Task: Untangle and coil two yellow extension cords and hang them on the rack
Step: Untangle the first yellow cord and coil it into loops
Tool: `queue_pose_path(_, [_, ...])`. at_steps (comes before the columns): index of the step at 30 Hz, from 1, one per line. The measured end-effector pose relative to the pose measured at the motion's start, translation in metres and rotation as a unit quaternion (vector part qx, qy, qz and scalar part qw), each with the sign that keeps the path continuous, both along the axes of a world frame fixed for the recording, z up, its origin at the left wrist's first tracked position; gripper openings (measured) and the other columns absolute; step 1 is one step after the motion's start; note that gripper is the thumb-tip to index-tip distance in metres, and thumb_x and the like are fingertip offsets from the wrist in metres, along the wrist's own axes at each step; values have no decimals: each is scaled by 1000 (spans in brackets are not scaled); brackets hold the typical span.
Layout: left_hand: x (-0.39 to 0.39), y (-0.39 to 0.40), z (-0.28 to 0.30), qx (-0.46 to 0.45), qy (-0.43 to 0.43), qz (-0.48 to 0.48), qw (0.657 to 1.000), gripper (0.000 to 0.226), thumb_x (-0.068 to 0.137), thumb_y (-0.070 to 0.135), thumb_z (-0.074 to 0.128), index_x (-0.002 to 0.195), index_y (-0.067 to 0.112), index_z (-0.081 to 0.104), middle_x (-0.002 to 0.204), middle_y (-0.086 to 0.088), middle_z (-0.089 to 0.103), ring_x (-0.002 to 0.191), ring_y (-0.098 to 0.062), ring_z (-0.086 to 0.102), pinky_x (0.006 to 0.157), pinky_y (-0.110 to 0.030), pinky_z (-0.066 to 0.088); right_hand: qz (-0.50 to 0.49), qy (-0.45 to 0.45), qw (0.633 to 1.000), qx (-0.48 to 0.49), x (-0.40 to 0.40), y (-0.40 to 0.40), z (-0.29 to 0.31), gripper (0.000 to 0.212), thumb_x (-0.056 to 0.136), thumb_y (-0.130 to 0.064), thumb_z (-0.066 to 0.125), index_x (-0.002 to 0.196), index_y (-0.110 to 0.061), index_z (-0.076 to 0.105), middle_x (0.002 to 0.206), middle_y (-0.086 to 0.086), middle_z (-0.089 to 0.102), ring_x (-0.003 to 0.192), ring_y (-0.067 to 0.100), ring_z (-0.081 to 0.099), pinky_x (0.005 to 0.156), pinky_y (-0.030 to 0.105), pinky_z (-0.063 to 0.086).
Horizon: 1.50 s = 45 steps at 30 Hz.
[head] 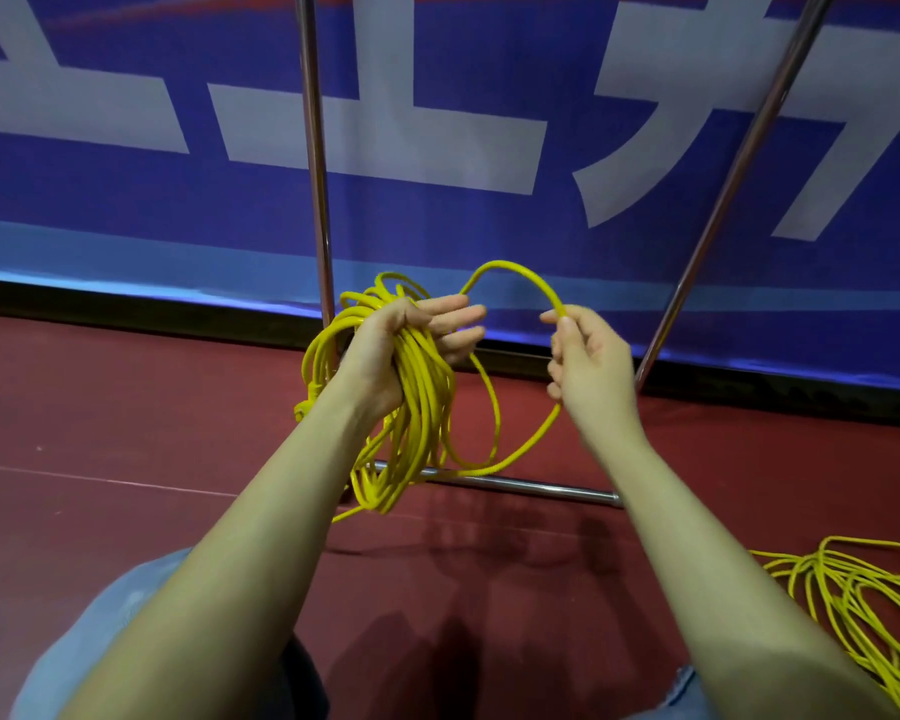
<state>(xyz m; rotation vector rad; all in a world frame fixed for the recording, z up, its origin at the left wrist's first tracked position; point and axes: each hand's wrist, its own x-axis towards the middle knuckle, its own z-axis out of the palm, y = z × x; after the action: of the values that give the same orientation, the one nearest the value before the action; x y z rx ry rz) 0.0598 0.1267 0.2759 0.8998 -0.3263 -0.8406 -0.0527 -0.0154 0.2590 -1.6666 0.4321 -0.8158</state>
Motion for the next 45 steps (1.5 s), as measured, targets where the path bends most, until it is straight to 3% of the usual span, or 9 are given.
queue_pose_path(4, [1,-1,0,39,-3,12,999,31,93,10,32,93,-3,60,58,-6,64,36,-11,41,45,-19,42,13,52,997,-53,3,-6,-5,26,101,-19,38,86,-25,57,49,-13,32,40,3,26,42,19,23])
queue_pose_path(8, [-1,-5,-9,89,2,-28,996,29,95,13,37,94,-2,62,82,-13,73,71,-18,69,67,-25,55,85,93,989,-84,7,9,-1,30,100,-18,42,74,-22,57,41,-14,35,36,1,30,41,13,24])
queue_pose_path(12, [-5,-10,-14,27,52,-25,998,25,96,15,41,102,2,61,98,-13,71,95,-24,67,92,-34,48,162,125,978,-43,1,15,8,32,100,-15,41,72,-13,54,39,-13,33,33,1,25,35,14,22])
queue_pose_path(16, [-9,-14,-6,-53,101,3,993,21,97,9,39,86,6,56,88,-12,73,82,-20,72,75,-34,57,220,134,966,1,0,14,5,24,99,-16,46,79,-8,57,44,-4,38,34,5,30,36,17,27])
queue_pose_path(20, [-4,-12,1,-106,123,62,985,20,98,6,37,87,3,55,84,-15,73,76,-22,72,82,-38,51,242,149,958,31,-3,6,-14,11,94,-8,54,84,-10,49,48,-3,52,40,11,50,47,25,46])
queue_pose_path(25, [3,-10,-2,-143,155,93,973,17,98,7,39,96,1,55,85,-16,72,77,-24,72,80,-37,50,135,78,987,-27,-2,-2,-15,20,92,0,53,78,-13,50,59,5,57,40,8,41,42,20,34])
queue_pose_path(32, [-5,-10,-1,-139,120,83,979,20,98,13,43,87,6,58,81,-10,73,79,-21,72,87,-37,50,164,89,965,-186,7,15,-1,15,92,-10,56,77,-8,60,61,-1,58,54,4,48,57,18,37])
queue_pose_path(37, [-6,-12,0,-147,164,102,970,21,95,9,47,76,7,56,52,0,56,49,-12,59,66,-29,57,178,145,969,-92,5,8,-8,20,90,-15,62,71,-15,55,51,-2,52,40,1,43,45,16,39])
queue_pose_path(45, [2,-9,0,-153,132,109,973,25,99,21,42,77,12,49,45,7,34,39,-7,36,58,-21,45,201,209,954,-81,-9,-8,-30,28,96,-18,53,68,-15,54,58,-3,50,51,5,47,56,20,42])
